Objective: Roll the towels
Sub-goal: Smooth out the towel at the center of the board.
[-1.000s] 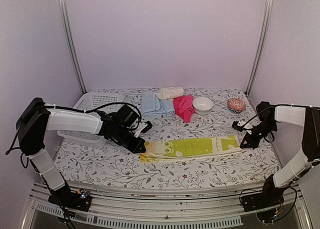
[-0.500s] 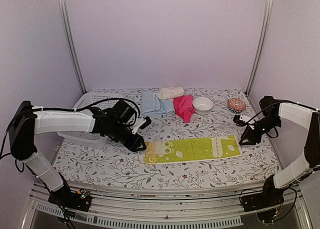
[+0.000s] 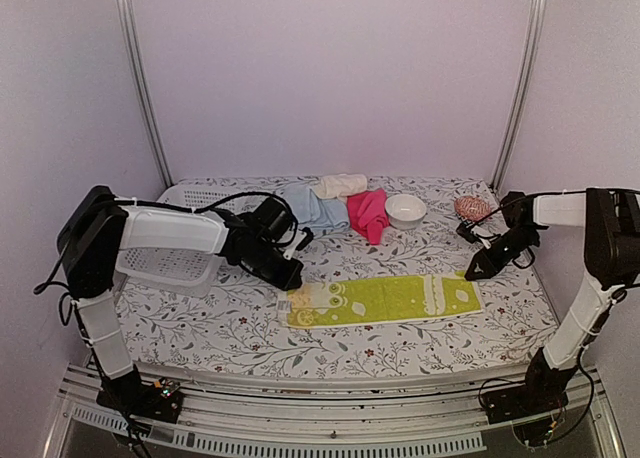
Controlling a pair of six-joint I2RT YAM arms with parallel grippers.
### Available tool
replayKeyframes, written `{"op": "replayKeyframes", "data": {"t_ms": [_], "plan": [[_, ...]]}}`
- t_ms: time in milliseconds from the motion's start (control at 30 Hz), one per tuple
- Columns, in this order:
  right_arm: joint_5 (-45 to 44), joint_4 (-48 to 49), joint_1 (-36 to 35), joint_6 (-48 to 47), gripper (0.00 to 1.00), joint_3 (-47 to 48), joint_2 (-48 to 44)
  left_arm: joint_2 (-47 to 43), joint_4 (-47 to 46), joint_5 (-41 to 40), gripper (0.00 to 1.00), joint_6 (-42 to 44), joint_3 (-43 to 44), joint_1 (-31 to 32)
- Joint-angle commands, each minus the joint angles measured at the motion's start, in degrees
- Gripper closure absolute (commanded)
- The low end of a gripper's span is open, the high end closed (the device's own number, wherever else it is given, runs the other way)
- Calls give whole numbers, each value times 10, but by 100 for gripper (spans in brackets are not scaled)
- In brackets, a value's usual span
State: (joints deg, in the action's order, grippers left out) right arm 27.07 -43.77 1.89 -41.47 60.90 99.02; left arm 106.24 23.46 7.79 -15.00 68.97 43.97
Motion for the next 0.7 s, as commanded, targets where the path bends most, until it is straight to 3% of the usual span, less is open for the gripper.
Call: {"op": "replayKeyframes", "data": {"t_ms": [0,267,667], "plan": [[-26,27,-8,52,78,23,37,21,5,-35,90,-20,3,-10],[-100,44,-11,87,80,67,116,33,5,-72,91,-39,-35,-12],[-137,28,-11,99,80,160,164,-19,29,-63,92,-73,-75,-1]]}}
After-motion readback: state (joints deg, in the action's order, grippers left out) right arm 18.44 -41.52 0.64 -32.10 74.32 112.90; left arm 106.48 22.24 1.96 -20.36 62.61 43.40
